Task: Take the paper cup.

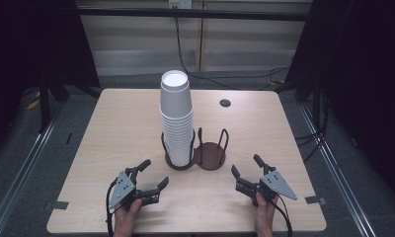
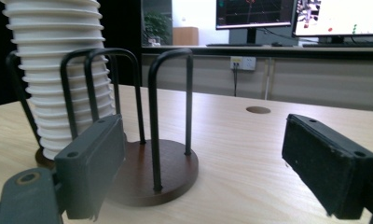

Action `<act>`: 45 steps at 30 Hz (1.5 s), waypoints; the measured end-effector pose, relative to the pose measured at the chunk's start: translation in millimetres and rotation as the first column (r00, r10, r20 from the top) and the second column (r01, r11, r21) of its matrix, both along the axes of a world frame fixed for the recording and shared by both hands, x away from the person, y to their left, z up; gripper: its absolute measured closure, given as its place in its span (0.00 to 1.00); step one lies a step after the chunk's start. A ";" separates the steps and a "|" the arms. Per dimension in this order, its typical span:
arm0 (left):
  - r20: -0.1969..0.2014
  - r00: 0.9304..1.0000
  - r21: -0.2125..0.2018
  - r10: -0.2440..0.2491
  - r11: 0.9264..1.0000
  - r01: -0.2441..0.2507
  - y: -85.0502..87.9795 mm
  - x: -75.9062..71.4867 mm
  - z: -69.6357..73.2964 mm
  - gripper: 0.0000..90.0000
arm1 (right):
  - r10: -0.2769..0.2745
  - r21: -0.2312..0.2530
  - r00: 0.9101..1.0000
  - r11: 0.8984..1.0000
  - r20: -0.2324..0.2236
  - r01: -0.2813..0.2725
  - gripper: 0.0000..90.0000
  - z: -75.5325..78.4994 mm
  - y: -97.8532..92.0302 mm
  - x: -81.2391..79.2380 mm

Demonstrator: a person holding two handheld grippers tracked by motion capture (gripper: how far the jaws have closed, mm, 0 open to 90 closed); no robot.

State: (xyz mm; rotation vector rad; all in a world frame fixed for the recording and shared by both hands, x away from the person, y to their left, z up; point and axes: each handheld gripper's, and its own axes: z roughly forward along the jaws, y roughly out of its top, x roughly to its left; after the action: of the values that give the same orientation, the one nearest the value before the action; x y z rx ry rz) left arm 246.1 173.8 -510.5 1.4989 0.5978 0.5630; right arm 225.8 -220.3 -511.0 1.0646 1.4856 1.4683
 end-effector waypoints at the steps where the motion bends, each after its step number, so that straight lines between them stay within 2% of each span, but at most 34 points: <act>1: -0.001 1.000 0.000 0.000 1.000 0.000 0.0 0.0 0.0 0.17 | -0.001 0.000 1.000 1.000 -0.006 0.001 0.14 0.2 0.5 0.2; 2: 0.000 1.000 0.000 0.000 1.000 0.000 0.0 0.0 0.0 0.17 | 0.009 -0.015 1.000 1.000 -0.010 -0.009 0.14 0.4 0.9 0.8; 6: 0.000 1.000 0.002 0.000 1.000 0.000 0.1 0.0 0.0 0.17 | 0.023 -0.012 1.000 1.000 -0.015 -0.023 0.14 0.6 1.9 1.5; 8: 0.008 1.000 0.012 0.003 1.000 -0.003 0.9 0.6 0.3 0.17 | 0.024 -0.007 0.999 1.000 -0.038 -0.024 0.14 1.4 1.7 2.6; 12: 0.001 1.000 0.003 0.001 1.000 -0.001 0.3 0.2 0.1 0.18 | 0.048 -0.007 0.996 0.999 -0.080 -0.049 0.15 3.4 3.2 5.6; 14: 0.008 1.000 0.012 0.004 1.000 -0.004 0.9 0.6 0.3 0.18 | 0.055 -0.013 0.994 0.998 -0.094 -0.057 0.15 7.3 4.5 5.9; 17: -0.001 1.000 0.001 0.003 1.000 -0.003 0.1 0.0 0.1 0.18 | 0.074 -0.002 0.994 0.997 -0.086 -0.074 0.15 16.0 5.4 5.7; 23: -0.002 1.000 -0.002 0.004 1.000 -0.004 -0.1 0.0 0.1 0.18 | 0.138 -0.007 0.985 0.990 -0.104 -0.140 0.19 30.3 9.3 4.6; 25: 0.006 1.000 0.010 0.005 1.000 -0.005 0.8 0.4 0.3 0.18 | 0.157 -0.016 0.979 0.987 -0.133 -0.161 0.19 33.8 9.8 6.1; 26: 0.006 1.000 0.010 0.005 1.000 -0.005 0.8 0.4 0.3 0.18 | 0.157 -0.016 0.979 0.987 -0.133 -0.161 0.19 33.8 9.8 6.1; 27: 0.006 1.000 0.012 0.004 1.000 -0.004 1.0 0.5 0.4 0.18 | 0.172 -0.034 0.974 0.983 -0.151 -0.179 0.20 36.5 10.0 8.4; 30: 0.000 1.000 0.003 0.001 1.000 -0.001 0.3 0.2 0.1 0.18 | 0.202 -0.039 0.966 0.977 -0.162 -0.210 0.22 41.5 10.5 10.4; 32: 0.007 1.000 0.012 0.003 1.000 -0.003 1.0 0.5 0.4 0.18 | 0.230 -0.046 0.960 0.970 -0.160 -0.240 0.25 46.6 11.1 10.6; 33: -0.001 1.000 0.001 0.000 1.000 0.000 0.1 0.0 0.1 0.18 | 0.241 -0.039 0.957 0.967 -0.161 -0.250 0.25 48.6 11.9 10.5; 35: 0.006 1.000 0.010 0.003 1.000 -0.003 0.8 0.4 0.3 0.18 | 0.263 -0.038 0.949 0.961 -0.171 -0.273 0.27 53.4 12.9 10.8; 38: 0.007 1.000 0.012 0.003 1.000 -0.003 1.0 0.6 0.4 0.18 | 0.275 -0.038 0.948 0.958 -0.159 -0.284 0.27 59.8 15.5 10.8; 40: 0.006 1.000 0.012 0.002 1.000 -0.002 1.0 0.5 0.3 0.18 | 0.291 -0.028 0.940 0.953 -0.176 -0.300 0.27 64.5 16.3 12.7; 42: 0.006 1.000 0.011 0.002 1.000 -0.002 1.0 0.5 0.3 0.18 | 0.295 -0.031 0.937 0.952 -0.185 -0.306 0.27 69.0 17.5 14.5; 45: 0.007 1.000 0.012 0.002 1.000 -0.003 1.0 0.5 0.4 0.18 | 0.320 -0.018 0.925 0.944 -0.204 -0.330 0.27 74.7 20.2 17.1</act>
State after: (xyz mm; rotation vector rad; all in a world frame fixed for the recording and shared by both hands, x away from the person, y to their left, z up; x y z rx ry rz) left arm 246.6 174.8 -510.1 1.5070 0.5919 0.5743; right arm 242.8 -200.1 -436.3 0.9890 1.9068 1.5714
